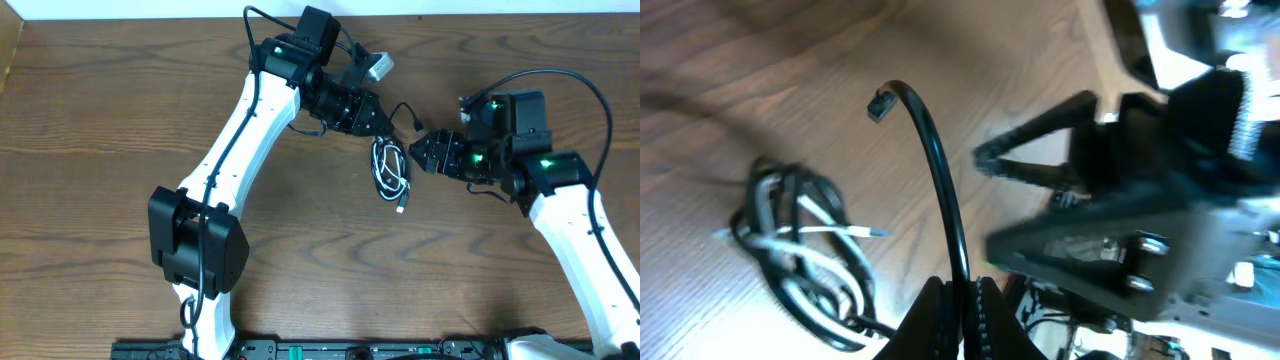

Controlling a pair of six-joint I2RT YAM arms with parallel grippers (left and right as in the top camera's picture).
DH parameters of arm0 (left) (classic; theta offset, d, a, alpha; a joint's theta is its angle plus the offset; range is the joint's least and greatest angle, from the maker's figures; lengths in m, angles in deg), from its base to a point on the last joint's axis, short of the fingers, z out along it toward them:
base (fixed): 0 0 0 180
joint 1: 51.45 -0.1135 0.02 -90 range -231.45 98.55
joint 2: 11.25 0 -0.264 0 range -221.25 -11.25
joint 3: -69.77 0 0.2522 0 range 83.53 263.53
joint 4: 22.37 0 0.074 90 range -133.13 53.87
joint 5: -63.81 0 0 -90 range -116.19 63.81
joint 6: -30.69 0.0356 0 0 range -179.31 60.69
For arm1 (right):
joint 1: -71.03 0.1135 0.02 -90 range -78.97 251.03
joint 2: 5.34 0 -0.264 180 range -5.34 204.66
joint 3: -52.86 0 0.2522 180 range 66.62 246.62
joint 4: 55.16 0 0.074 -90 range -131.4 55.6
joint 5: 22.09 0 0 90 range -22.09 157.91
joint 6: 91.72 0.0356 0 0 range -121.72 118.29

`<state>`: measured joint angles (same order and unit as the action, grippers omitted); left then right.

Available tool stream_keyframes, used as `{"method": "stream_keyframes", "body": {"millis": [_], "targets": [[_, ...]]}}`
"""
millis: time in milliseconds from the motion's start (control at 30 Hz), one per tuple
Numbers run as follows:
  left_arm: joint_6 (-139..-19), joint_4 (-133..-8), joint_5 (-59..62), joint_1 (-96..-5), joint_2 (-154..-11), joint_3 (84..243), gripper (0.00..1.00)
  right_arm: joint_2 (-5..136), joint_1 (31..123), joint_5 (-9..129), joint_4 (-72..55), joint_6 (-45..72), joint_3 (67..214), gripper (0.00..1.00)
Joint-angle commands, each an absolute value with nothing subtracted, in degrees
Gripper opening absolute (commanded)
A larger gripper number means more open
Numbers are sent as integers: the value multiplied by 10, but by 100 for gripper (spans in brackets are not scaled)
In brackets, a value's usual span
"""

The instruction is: Untangle cables

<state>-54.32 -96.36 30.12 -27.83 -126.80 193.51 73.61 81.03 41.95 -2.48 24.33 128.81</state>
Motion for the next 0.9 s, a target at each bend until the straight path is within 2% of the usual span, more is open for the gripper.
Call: {"method": "stream_keyframes", "body": {"millis": [0, 33, 100, 300, 500, 867], "targets": [[-531, -965, 350, -283, -1269, 1940, 7, 756, 812, 449, -26, 215, 1298, 68], [-543, -963, 349, -283, -1269, 1940, 7, 765, 812, 450, -30, 210, 1298, 64], [-558, -958, 349, -283, -1269, 1940, 7, 779, 812, 432, -41, 185, 1298, 62], [-669, -909, 338, -283, -1269, 1940, 8, 839, 813, 305, -80, 33, 1298, 63], [-822, -894, 202, -285, -1269, 1940, 8, 867, 811, 203, -102, -105, 1298, 66], [-896, -885, 177, -290, -1269, 1940, 7, 868, 815, 175, -125, -147, 1298, 66]]}}
